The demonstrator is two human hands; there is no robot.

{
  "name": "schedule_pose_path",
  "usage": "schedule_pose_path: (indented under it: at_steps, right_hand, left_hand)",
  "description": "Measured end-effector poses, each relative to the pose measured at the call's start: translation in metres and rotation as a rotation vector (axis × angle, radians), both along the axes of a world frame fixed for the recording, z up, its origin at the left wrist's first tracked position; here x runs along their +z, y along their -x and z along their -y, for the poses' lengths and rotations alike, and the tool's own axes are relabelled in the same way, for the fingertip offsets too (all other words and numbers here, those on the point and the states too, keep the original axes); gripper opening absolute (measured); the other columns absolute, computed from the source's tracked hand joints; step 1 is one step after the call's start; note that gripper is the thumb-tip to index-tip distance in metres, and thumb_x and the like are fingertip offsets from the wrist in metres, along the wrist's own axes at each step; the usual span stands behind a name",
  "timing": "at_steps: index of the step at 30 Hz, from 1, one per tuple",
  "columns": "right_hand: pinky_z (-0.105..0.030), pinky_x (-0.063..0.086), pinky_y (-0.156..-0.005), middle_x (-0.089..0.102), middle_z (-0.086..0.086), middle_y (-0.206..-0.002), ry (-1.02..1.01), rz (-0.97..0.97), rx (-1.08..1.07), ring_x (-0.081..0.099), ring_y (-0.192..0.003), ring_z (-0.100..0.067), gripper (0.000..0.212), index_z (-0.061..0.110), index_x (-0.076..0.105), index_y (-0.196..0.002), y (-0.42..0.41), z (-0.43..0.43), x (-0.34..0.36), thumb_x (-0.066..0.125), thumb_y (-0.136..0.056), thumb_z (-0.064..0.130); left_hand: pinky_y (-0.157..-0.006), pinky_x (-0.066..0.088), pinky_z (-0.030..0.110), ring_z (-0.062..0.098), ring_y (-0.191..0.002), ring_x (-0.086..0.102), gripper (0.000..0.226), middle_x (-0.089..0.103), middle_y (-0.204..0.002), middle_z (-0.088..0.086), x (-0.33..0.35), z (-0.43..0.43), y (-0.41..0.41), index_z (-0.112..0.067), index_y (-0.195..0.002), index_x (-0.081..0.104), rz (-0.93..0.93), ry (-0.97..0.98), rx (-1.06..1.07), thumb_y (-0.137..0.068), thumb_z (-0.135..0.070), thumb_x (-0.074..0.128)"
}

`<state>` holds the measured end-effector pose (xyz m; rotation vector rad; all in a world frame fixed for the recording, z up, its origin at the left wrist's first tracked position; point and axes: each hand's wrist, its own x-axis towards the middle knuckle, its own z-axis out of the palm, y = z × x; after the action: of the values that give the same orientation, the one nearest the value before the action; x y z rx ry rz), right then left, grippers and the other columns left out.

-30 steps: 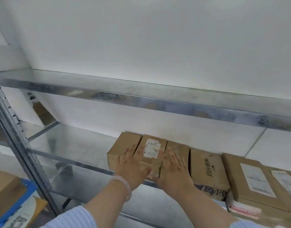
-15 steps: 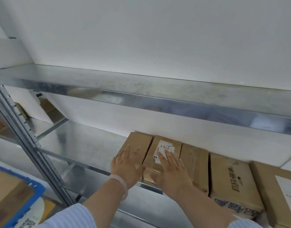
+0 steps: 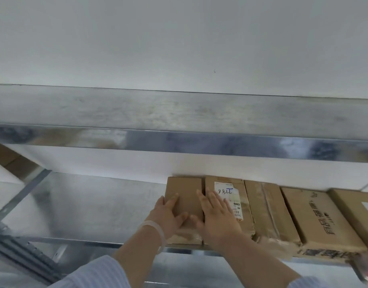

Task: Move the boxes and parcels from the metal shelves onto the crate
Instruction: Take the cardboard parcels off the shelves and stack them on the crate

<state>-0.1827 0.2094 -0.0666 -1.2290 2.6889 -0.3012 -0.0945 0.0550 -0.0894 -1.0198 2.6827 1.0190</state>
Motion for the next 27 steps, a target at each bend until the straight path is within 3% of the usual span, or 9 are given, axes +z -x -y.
schedule_pose_path:
  at_steps: [2,7,13,15,18,22,27]
  right_hand:
    - [-0.035,-0.012,-0.117,-0.007,0.002,-0.162,0.01,-0.01,-0.014,-0.013,-0.147,-0.015,0.073,0.031,-0.003,-0.154,-0.005,0.009,0.0,0.026,-0.095,0.061]
    - [-0.031,-0.011,-0.112,-0.012,0.006,-0.162,0.037,0.026,-0.006,-0.013,-0.147,-0.015,0.072,0.035,-0.006,-0.152,-0.019,0.041,0.0,0.027,-0.095,0.062]
    - [-0.04,0.009,-0.118,-0.011,0.005,-0.162,0.008,0.238,0.002,-0.005,-0.148,-0.02,0.07,0.038,-0.006,-0.151,-0.04,0.076,-0.015,0.032,-0.096,0.059]
    - [-0.042,0.02,-0.117,-0.004,0.002,-0.162,0.016,0.348,-0.025,0.011,-0.146,-0.025,0.068,0.043,-0.008,-0.15,-0.045,0.082,-0.023,0.033,-0.097,0.057]
    - [-0.037,0.035,-0.109,0.021,-0.001,-0.156,0.135,0.532,-0.005,0.04,-0.13,-0.02,0.066,0.048,-0.009,-0.148,-0.053,0.087,-0.03,0.036,-0.099,0.049]
    - [-0.031,0.037,-0.105,0.035,-0.002,-0.149,0.213,0.63,0.089,0.045,-0.125,-0.016,0.068,0.05,-0.004,-0.148,-0.063,0.098,-0.029,0.044,-0.098,0.044]
    - [-0.03,0.035,-0.108,0.034,0.004,-0.151,0.297,0.729,0.305,0.041,-0.128,-0.01,0.073,0.048,0.004,-0.15,-0.094,0.126,-0.007,0.052,-0.096,0.038]
  left_hand:
    - [-0.107,0.039,0.035,0.019,-0.126,0.042,0.073,0.023,-0.15,-0.003,-0.003,0.006,-0.004,-0.041,-0.149,0.017,-0.065,-0.068,0.001,-0.088,-0.057,0.052]
    - [-0.103,0.043,0.033,0.016,-0.118,0.046,0.074,0.029,-0.144,-0.005,-0.005,0.029,-0.03,-0.041,-0.149,0.02,-0.135,-0.081,0.056,-0.086,-0.058,0.054]
    - [-0.105,0.042,0.037,0.018,-0.119,0.046,0.074,0.033,-0.139,-0.004,-0.015,0.047,-0.062,-0.045,-0.148,0.018,-0.184,-0.125,0.148,-0.085,-0.06,0.054]
    - [-0.105,0.041,0.034,0.015,-0.116,0.045,0.072,0.034,-0.137,-0.004,-0.021,0.047,-0.071,-0.046,-0.148,0.016,-0.241,-0.202,0.199,-0.088,-0.055,0.055]
    - [-0.102,0.041,0.027,0.011,-0.115,0.043,0.07,0.033,-0.137,-0.006,-0.026,0.045,-0.082,-0.045,-0.148,0.018,-0.337,-0.257,0.267,-0.09,-0.046,0.057]
    - [-0.096,0.04,0.02,0.009,-0.113,0.044,0.068,0.033,-0.134,-0.01,-0.023,0.041,-0.102,-0.044,-0.147,0.021,-0.397,-0.244,0.404,-0.091,-0.041,0.06]
    - [-0.09,0.039,0.017,0.01,-0.112,0.045,0.067,0.033,-0.132,-0.01,0.001,0.036,-0.146,-0.049,-0.145,0.023,-0.482,-0.157,0.659,-0.09,-0.041,0.06]
